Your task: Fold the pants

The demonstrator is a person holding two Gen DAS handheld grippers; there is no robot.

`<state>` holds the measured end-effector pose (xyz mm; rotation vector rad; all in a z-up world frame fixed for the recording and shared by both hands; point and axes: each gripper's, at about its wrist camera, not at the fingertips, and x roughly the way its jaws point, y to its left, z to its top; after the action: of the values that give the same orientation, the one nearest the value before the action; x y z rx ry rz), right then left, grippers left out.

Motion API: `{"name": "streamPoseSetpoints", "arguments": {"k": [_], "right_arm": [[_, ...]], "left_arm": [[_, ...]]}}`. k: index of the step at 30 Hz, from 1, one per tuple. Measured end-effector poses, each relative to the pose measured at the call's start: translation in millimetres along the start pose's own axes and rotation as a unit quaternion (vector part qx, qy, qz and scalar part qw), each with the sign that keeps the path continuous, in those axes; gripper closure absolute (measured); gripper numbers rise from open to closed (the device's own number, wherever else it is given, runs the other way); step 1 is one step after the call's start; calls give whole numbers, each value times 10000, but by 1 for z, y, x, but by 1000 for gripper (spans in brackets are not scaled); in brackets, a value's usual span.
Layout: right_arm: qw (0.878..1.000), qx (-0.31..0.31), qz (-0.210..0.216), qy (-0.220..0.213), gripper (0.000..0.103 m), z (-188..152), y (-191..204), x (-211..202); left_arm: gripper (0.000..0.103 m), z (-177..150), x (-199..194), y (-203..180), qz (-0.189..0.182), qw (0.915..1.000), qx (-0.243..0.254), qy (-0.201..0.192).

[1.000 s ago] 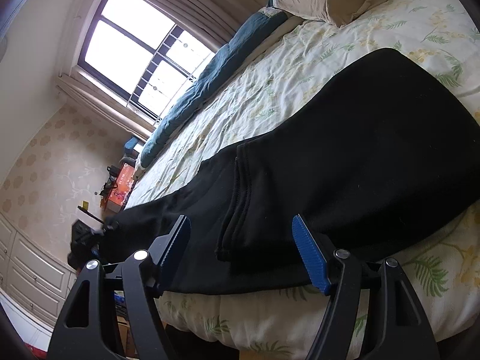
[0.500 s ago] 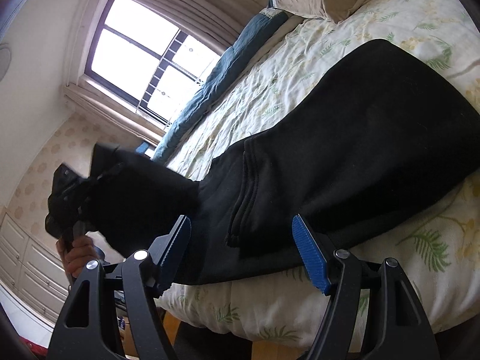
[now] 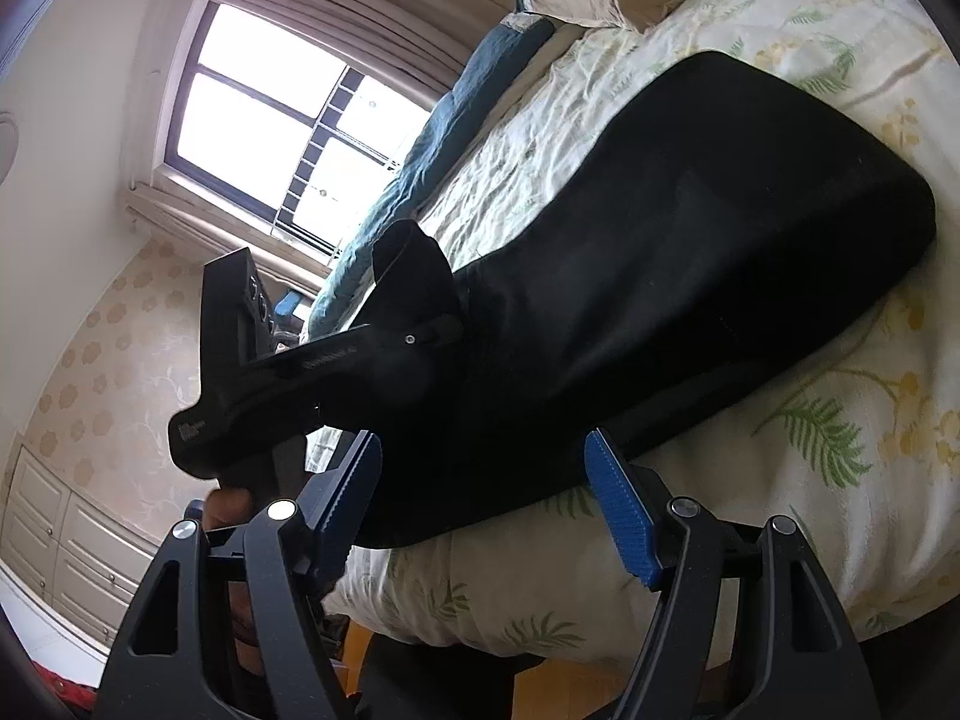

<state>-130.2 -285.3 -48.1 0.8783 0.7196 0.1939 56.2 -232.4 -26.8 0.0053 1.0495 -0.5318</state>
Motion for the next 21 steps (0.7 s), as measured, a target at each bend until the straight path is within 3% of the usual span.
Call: {"name": "streamPoseSetpoints", "arguments": {"k": [3, 9, 11, 16, 21], "right_arm": [[9999, 137, 32, 12, 33, -1, -5, 0], [9998, 172, -25, -4, 33, -4, -5, -4], [9998, 190, -81, -13, 33, -6, -7, -6], [9993, 277, -228, -45, 33, -7, -12, -12], [9991, 248, -331, -70, 33, -6, -11, -17]], "left_arm": [[86, -4, -2, -10, 235, 9994, 232, -128], [77, -5, -1, -22, 365, 9984, 376, -230], [70, -6, -2, -25, 352, 9981, 435, -253], [36, -12, -7, -38, 440, 9958, 706, -385], [20, -20, -26, -47, 482, 9927, 911, -621]]}}
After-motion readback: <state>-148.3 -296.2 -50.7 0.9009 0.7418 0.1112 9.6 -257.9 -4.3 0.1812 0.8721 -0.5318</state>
